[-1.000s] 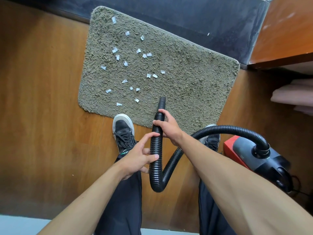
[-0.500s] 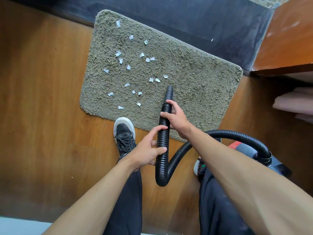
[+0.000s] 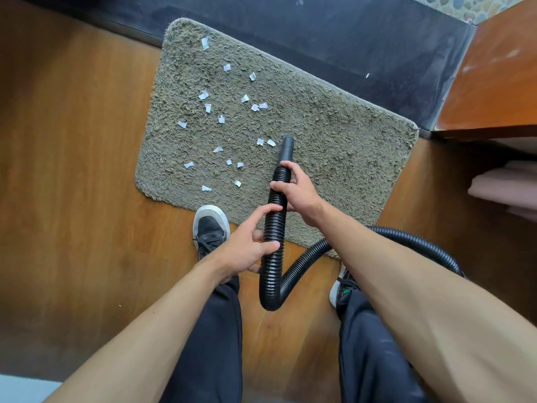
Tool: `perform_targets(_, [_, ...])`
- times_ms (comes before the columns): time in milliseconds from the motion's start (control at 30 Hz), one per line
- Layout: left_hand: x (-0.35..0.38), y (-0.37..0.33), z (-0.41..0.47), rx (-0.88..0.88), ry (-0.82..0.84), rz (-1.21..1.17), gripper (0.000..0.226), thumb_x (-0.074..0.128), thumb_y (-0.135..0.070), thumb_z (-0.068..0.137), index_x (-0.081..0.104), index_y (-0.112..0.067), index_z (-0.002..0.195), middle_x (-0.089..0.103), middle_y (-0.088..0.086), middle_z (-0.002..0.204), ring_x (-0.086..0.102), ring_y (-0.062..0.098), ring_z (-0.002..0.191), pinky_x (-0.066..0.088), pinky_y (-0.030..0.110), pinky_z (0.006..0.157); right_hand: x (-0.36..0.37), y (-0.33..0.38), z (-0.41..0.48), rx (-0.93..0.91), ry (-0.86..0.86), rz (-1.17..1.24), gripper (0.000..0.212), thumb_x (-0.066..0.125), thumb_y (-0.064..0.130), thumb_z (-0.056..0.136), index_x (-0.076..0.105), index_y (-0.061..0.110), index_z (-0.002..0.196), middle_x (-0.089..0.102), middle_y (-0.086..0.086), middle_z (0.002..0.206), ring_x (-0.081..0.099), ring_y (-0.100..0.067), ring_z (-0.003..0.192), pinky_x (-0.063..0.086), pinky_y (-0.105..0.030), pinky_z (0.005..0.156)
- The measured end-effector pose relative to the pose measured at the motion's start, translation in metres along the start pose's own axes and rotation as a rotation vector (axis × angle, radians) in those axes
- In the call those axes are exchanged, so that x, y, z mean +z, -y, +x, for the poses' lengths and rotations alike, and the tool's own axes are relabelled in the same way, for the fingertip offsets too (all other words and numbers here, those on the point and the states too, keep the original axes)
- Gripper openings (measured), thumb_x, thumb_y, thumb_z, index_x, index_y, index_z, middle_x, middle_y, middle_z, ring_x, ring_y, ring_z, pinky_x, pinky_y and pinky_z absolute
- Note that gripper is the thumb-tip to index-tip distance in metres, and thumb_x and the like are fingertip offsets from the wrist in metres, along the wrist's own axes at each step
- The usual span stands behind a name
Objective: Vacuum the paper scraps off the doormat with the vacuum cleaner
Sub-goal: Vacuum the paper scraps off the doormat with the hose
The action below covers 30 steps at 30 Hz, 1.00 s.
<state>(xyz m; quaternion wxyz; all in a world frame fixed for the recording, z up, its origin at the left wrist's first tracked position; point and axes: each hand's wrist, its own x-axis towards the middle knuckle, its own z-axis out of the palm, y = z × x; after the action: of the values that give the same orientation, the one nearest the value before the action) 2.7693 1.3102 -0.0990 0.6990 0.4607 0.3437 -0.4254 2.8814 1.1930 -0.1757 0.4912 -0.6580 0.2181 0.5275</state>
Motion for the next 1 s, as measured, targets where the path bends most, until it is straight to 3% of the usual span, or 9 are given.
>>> perform_targets(200, [-0.001,0.003,-0.001,-0.016,-0.003,-0.014,0.062,0.058,-0.003,0.095,0.044,-0.052,0.13,0.064,0.006,0.091,0.065,0.016,0.082,0.058,0.039,0.066,0.001,-0.002,0.0,0.024,0.018,0.002,0.057,0.061,0.006,0.092,0.039,0.026,0.141,0.059,-0.006,0.107,0.065,-0.017,0.086,0.059,-0.033,0.066])
perform_targets(400, [-0.007,0.007,-0.011,-0.035,-0.007,-0.061,0.062,0.057,-0.001,0.094,0.045,-0.051,0.129,0.064,0.004,0.087,0.065,0.015,0.078,0.06,0.044,0.071,0.013,-0.003,-0.002,0.046,0.043,-0.015,0.057,0.061,0.006,0.092,0.039,0.026,0.141,0.059,-0.006,0.107,0.065,-0.016,0.085,0.056,-0.027,0.057])
perform_targets(533, [-0.01,0.011,-0.017,-0.042,-0.002,-0.093,0.062,0.057,-0.001,0.094,0.045,-0.051,0.128,0.065,0.003,0.086,0.066,0.017,0.08,0.057,0.042,0.068,0.019,-0.003,-0.004,0.056,0.068,-0.033,0.058,0.06,0.005,0.092,0.039,0.025,0.142,0.058,-0.008,0.107,0.064,-0.017,0.085,0.058,-0.031,0.062])
perform_targets(733, [-0.011,0.014,-0.021,-0.038,-0.036,-0.122,0.061,0.057,-0.001,0.095,0.046,-0.052,0.126,0.066,0.004,0.088,0.067,0.02,0.082,0.056,0.051,0.077,0.027,0.002,-0.004,0.061,0.095,-0.081,0.057,0.061,0.004,0.091,0.04,0.025,0.14,0.058,-0.005,0.103,0.064,-0.019,0.083,0.058,-0.034,0.065])
perform_targets(900, [-0.015,0.014,-0.024,-0.034,-0.055,-0.169,0.061,0.057,0.001,0.095,0.047,-0.051,0.126,0.065,0.007,0.09,0.066,0.021,0.083,0.059,0.053,0.078,0.036,0.007,0.0,0.056,0.115,-0.136,0.056,0.061,0.006,0.09,0.042,0.028,0.137,0.057,-0.011,0.116,0.065,-0.024,0.09,0.06,-0.047,0.075])
perform_targets(1000, [-0.02,0.014,-0.023,-0.028,-0.061,-0.183,0.062,0.057,0.001,0.095,0.047,-0.051,0.126,0.066,0.008,0.091,0.067,0.024,0.086,0.058,0.058,0.08,0.04,0.011,0.002,0.043,0.121,-0.14,0.056,0.061,0.005,0.09,0.041,0.027,0.138,0.056,-0.012,0.116,0.064,-0.022,0.087,0.058,-0.044,0.072])
